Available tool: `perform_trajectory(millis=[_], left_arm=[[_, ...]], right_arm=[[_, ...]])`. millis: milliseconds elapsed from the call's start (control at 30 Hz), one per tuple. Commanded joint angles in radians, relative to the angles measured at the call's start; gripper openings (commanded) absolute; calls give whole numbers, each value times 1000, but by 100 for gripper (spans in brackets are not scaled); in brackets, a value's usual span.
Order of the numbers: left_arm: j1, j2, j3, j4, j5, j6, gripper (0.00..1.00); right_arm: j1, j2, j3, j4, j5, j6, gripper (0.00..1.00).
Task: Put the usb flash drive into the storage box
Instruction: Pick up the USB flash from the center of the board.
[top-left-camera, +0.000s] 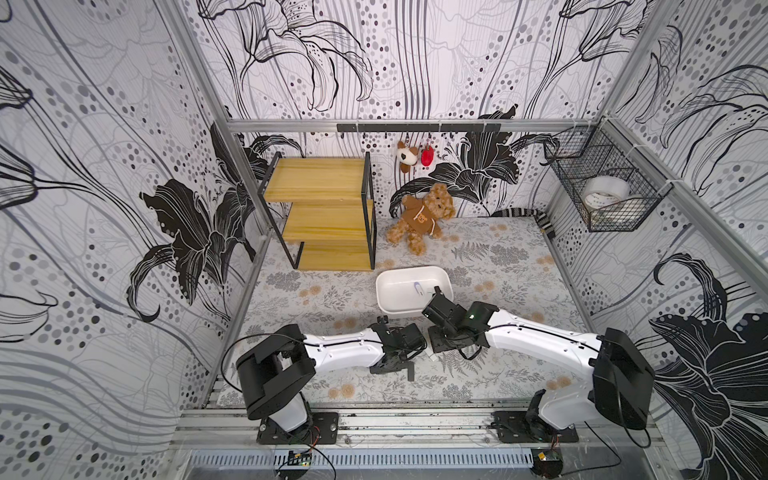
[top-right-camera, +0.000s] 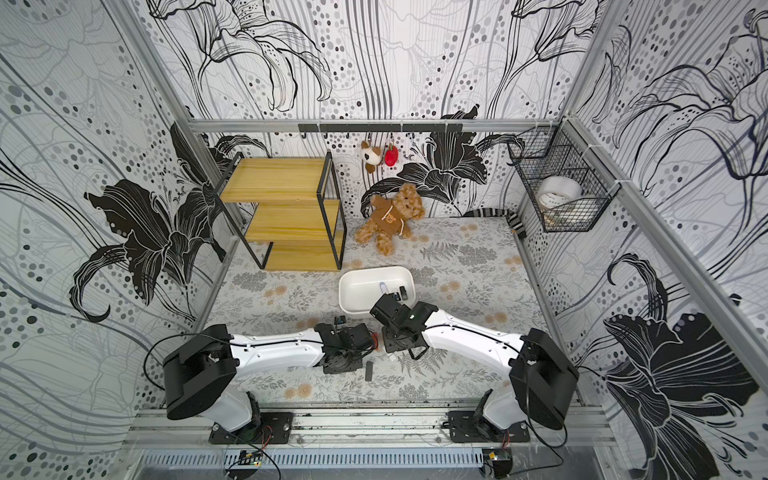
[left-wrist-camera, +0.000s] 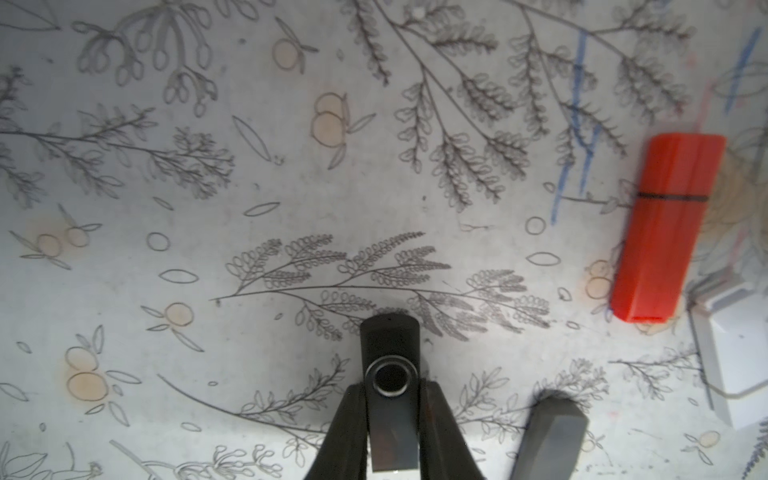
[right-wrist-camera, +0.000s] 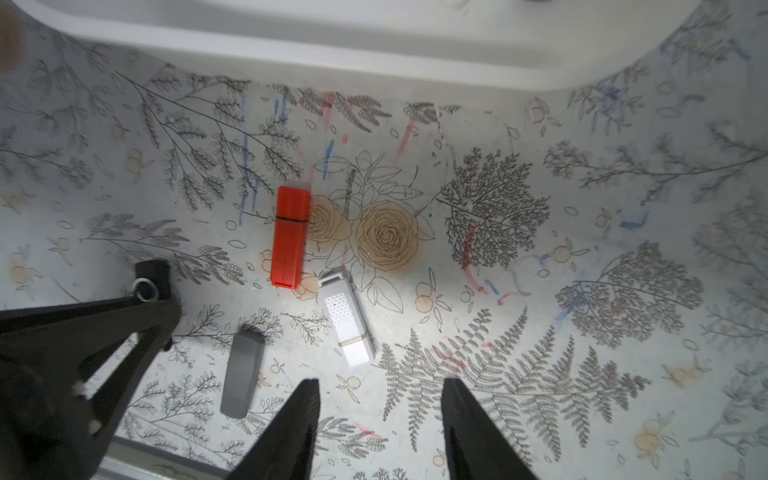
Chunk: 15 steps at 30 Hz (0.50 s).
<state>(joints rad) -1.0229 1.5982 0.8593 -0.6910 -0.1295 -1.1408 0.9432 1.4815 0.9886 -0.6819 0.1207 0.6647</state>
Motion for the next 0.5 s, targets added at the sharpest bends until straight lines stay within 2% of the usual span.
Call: perform_trajectory(millis=[0,467], left_arm=[[24,-62,-24,-47,-1,22,0],[179,-302,-20,-189,-29,87,0]], right_arm=[[7,58,-6,42,-33,-27,52],[16,215,28,79,-64,-81,49]])
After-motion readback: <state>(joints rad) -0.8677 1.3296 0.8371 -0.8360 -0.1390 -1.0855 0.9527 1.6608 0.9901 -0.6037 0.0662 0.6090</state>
